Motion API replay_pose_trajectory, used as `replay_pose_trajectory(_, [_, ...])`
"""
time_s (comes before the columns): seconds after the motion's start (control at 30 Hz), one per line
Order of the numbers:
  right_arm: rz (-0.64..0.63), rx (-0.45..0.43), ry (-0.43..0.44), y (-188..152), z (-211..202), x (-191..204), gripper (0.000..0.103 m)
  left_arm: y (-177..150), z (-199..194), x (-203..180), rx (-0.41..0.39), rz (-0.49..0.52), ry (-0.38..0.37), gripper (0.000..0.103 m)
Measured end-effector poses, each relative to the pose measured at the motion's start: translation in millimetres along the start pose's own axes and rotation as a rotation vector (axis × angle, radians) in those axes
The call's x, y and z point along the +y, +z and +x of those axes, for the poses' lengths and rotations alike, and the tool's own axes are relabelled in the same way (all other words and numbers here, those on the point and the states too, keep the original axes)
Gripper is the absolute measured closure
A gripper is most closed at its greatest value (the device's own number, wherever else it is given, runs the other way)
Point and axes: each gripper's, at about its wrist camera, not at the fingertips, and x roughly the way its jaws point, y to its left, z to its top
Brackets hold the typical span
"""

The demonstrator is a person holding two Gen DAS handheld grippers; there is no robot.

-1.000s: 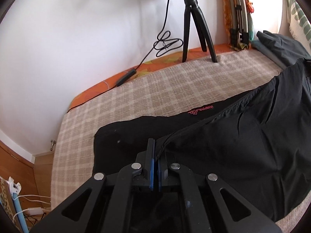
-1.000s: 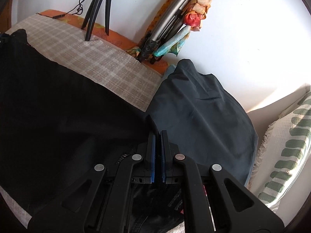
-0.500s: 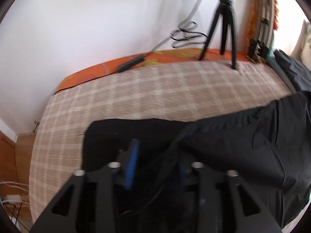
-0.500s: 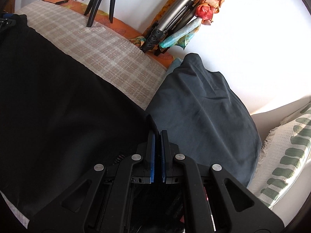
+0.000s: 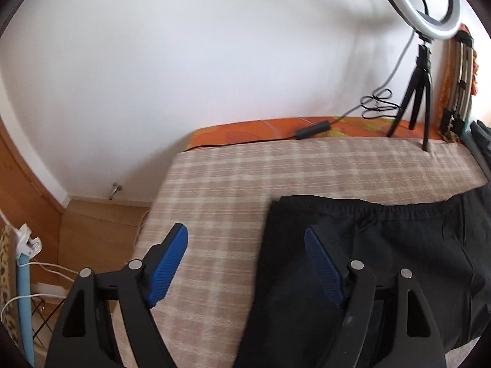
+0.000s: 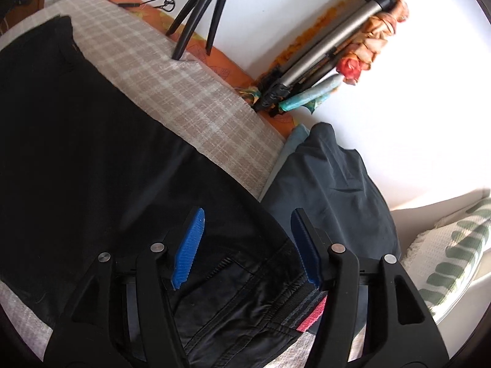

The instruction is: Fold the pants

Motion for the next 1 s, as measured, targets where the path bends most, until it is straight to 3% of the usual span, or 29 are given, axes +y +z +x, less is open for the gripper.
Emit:
replay_pose_trajectory(0.13, [0.010, -0.061, 0.038, 17, -11, 11, 0.042, -17, -13, 16, 0.008, -0.021, -0.013, 0.026])
replay_pose_trajectory(0.3, [-0.007, -0.149, 0.226, 57, -21, 42, 0.042, -49, -20, -1, 0.044, 0.018, -0.069, 0.026])
replay_pose_trajectory(0.43, [-0.003, -0.203, 0.427, 102, -16, 76, 0.042, -65, -17, -16, 0.063, 0.024, -0.108, 0.026])
replay_pose_trajectory(0.6, [-0.036, -0.198, 0.550, 154, 10, 126, 0.042, -73, -15, -33, 0.075, 0.050, -0.127, 0.026])
replay_pose_trajectory(0.83, [-0.096, -0.167, 0.680, 195, 36, 185, 0.042, -79, -10, -41, 0.094, 0.063, -0.142, 0.026])
replay_pose_trajectory(0.9, [-0.119, -0.157, 0.683, 198, 40, 196, 0.052, -79, -7, -40, 0.102, 0.057, -0.146, 0.026])
replay_pose_trajectory(0.97, [-0.122, -0.147, 0.684, 199, 40, 201, 0.093, -79, -7, -37, 0.099, 0.048, -0.147, 0.026])
replay_pose_trajectory(1.0, [-0.119, -0.142, 0.679, 199, 39, 203, 0.093, -79, -8, -36, 0.097, 0.044, -0.149, 0.026])
